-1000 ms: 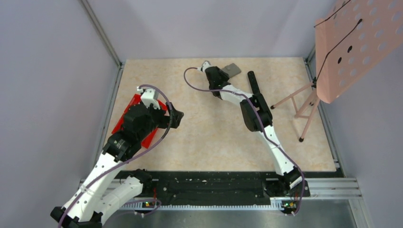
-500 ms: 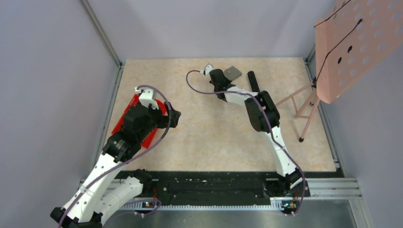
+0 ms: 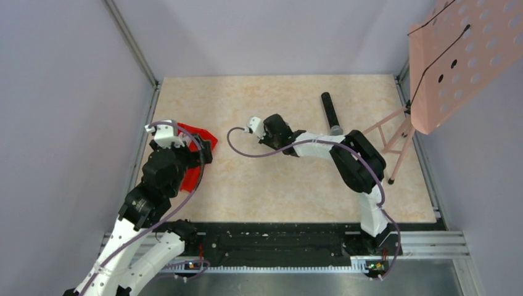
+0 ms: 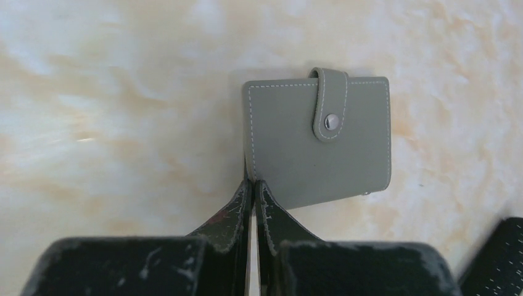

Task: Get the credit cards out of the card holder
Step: Move the card holder to the corner of the board, then open the card holder at the center of the board.

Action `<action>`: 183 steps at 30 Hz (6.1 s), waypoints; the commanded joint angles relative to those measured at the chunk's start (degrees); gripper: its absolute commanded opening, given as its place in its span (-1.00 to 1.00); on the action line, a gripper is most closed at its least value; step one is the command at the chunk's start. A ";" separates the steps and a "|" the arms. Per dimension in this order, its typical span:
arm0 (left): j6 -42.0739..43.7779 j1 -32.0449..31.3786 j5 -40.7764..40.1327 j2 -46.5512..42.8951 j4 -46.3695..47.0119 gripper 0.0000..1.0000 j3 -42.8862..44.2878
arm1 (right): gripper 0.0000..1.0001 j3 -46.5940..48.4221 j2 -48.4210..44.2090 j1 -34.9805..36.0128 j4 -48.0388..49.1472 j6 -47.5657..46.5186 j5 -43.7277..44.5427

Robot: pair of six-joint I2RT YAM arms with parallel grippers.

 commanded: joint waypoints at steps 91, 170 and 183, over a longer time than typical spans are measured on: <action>-22.43 -16.02 37.20 52.38 30.93 -0.48 -13.73 | -0.93 -59.77 -40.50 -0.58 40.45 80.32 -31.29; -24.70 -23.34 19.23 44.52 14.88 -1.00 -7.33 | -0.66 -57.51 -56.92 3.09 10.07 72.55 -7.43; -27.36 -22.22 21.49 43.85 18.85 -0.95 -11.32 | 0.41 -52.65 -56.00 5.38 3.55 73.99 -6.02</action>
